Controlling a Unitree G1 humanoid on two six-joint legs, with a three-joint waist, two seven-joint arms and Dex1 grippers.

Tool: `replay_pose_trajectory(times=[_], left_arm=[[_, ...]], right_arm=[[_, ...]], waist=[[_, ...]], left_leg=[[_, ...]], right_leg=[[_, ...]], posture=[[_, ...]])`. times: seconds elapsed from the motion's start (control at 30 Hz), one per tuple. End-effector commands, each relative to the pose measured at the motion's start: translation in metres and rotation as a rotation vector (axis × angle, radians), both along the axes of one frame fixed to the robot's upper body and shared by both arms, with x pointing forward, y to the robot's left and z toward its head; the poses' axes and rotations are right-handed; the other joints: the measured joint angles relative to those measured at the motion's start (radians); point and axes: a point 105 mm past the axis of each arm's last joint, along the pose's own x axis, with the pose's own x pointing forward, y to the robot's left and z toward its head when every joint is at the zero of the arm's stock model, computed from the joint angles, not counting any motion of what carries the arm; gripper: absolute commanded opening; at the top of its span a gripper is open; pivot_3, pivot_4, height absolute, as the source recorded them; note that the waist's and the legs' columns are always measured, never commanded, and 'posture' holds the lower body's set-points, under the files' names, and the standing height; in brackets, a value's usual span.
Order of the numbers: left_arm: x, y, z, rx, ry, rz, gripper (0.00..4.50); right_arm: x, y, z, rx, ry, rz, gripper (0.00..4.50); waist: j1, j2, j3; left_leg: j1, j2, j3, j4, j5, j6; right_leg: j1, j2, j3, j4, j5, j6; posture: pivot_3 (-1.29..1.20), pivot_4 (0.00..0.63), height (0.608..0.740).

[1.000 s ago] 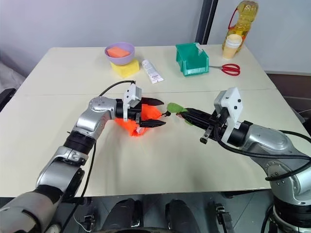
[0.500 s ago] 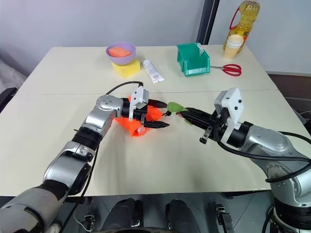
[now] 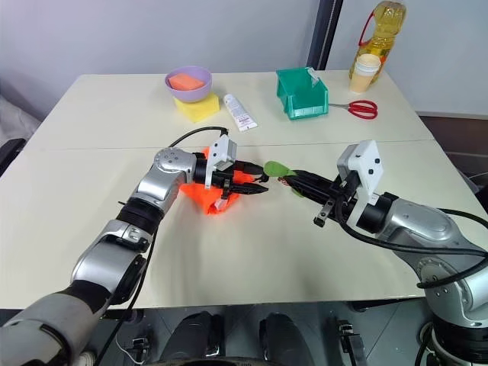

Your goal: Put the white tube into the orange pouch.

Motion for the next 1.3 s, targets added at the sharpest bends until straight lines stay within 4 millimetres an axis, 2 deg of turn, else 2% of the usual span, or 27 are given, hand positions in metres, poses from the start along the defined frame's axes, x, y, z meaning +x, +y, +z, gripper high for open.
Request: replay_pose_trajectory(times=[0.03, 0.47, 0.5, 0.53, 0.6, 0.63, 0.9, 1.1, 1.3], left_arm=[[-0.001, -0.004, 0.02, -0.041, -0.087, -0.026, 2.21], [-0.003, -0.003, 0.015, -0.014, -0.116, -0.05, 2.21], [-0.003, -0.003, 0.015, -0.019, -0.106, -0.049, 1.66], [-0.003, -0.002, 0.015, -0.019, -0.105, -0.049, 1.36], [-0.002, -0.002, 0.014, -0.008, -0.103, -0.04, 0.39], [-0.001, -0.001, 0.013, -0.003, -0.104, -0.038, 0.1], [0.003, 0.0, 0.011, 0.021, -0.112, -0.014, 0.1], [0.007, 0.011, 0.004, 0.079, -0.142, 0.006, 0.1], [0.007, 0.013, 0.01, 0.036, -0.122, 0.01, 0.1]], right_arm=[[-0.006, 0.005, 0.008, -0.011, -0.056, 0.02, 0.0], [-0.004, 0.005, 0.009, -0.012, -0.057, 0.021, 0.0], [-0.004, 0.005, 0.009, -0.012, -0.057, 0.021, 0.0], [-0.004, 0.006, 0.009, -0.012, -0.058, 0.021, 0.0], [-0.004, 0.006, 0.009, -0.012, -0.059, 0.022, 0.0], [-0.004, 0.006, 0.009, -0.012, -0.06, 0.022, 0.0], [-0.003, 0.006, 0.01, -0.013, -0.065, 0.021, 0.0], [-0.002, 0.002, 0.012, -0.02, -0.074, 0.012, 0.0], [-0.001, 0.0, 0.012, -0.026, -0.074, 0.01, 0.0]], waist=[[0.0, 0.0, 0.0], [0.0, 0.0, 0.0], [0.0, 0.0, 0.0], [0.0, 0.0, 0.0], [0.0, 0.0, 0.0], [0.0, 0.0, 0.0], [0.0, 0.0, 0.0], [-0.001, 0.0, 0.0], [0.001, 0.0, 0.0]], left_leg=[[0.0, 0.0, 0.0, 0.0, 0.0, 0.0], [0.0, 0.0, 0.0, 0.0, 0.0, 0.0], [0.0, 0.0, 0.0, 0.0, 0.0, 0.0], [0.0, 0.0, 0.0, 0.0, 0.0, 0.0], [0.0, 0.0, 0.0, 0.0, 0.0, 0.0], [0.0, 0.0, 0.0, 0.0, 0.0, 0.0], [0.0, 0.0, 0.0, 0.001, 0.0, 0.0], [0.0, 0.0, 0.0, 0.001, 0.0, 0.0], [-0.001, 0.0, 0.0, 0.005, 0.0, 0.001]], right_leg=[[0.0, 0.0, 0.0, 0.0, 0.0, 0.0], [0.0, 0.0, 0.0, 0.0, 0.0, 0.0], [0.0, 0.0, 0.0, 0.0, 0.0, 0.0], [0.0, 0.0, 0.0, 0.0, 0.0, 0.0], [0.0, 0.0, 0.0, 0.0, 0.0, 0.0], [0.0, 0.0, 0.0, 0.0, 0.0, 0.0], [0.0, 0.0, 0.0, 0.001, 0.0, 0.0], [0.0, 0.0, 0.0, 0.001, 0.0, 0.0], [0.0, 0.0, 0.0, 0.002, 0.0, 0.0]], posture=[[0.0, 0.15, 0.74], [0.0, 0.15, 0.74], [0.0, 0.15, 0.74], [0.0, 0.15, 0.74], [0.0, 0.15, 0.74], [0.0, 0.15, 0.74], [0.0, 0.15, 0.74], [0.0, 0.15, 0.74], [0.0, 0.15, 0.74]])
